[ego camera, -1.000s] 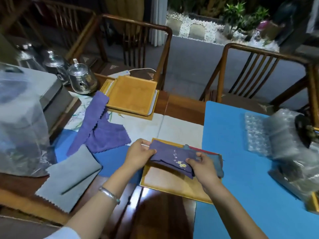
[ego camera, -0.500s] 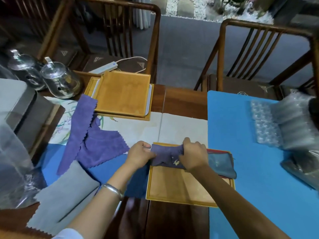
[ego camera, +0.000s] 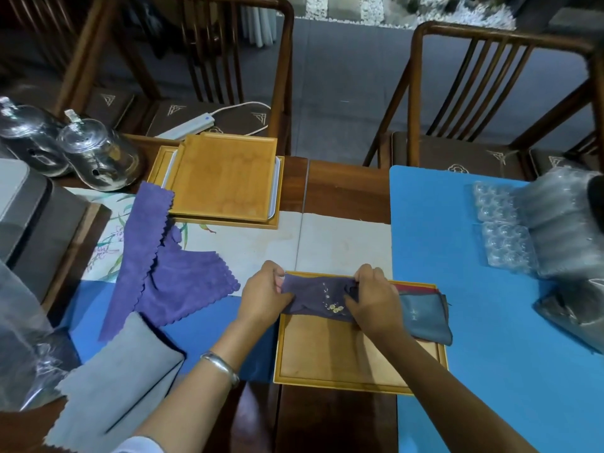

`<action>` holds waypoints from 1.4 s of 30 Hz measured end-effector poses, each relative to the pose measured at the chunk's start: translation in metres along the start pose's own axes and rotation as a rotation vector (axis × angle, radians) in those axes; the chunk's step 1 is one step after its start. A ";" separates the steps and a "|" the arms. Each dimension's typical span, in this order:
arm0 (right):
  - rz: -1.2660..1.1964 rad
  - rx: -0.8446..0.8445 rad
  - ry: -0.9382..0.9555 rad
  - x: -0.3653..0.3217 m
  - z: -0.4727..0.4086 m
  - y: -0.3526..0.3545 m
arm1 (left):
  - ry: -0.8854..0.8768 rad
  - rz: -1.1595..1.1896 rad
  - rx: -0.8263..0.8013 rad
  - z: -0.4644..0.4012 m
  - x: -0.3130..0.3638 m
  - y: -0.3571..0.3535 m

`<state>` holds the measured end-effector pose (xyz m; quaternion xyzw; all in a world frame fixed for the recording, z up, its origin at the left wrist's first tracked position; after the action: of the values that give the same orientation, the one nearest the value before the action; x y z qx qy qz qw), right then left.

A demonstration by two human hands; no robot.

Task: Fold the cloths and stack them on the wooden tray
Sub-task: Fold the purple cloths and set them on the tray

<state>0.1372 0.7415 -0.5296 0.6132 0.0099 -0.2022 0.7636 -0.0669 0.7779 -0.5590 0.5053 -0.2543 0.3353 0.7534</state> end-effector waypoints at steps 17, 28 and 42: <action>0.028 0.041 0.265 -0.045 0.000 0.024 | -0.059 0.087 0.144 0.031 -0.050 0.061; 0.122 -0.121 0.697 -0.192 -0.002 -0.028 | 0.151 0.116 0.481 0.054 -0.126 0.164; 0.269 -0.187 0.658 -0.255 -0.031 -0.085 | 0.310 -0.318 0.333 0.015 -0.174 0.181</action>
<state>-0.1172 0.8324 -0.5494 0.5688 0.1928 0.1098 0.7919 -0.3181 0.7687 -0.5723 0.5984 0.0051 0.3233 0.7331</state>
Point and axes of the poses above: each hand's wrist, its own z-axis away from the middle knuckle, its own y-axis out of the back of the hand, x = y × z, the point moved 2 cm from there along -z, towards the middle knuckle, and after that the axes turned 3 degrees about z, right-handed, at the moved point
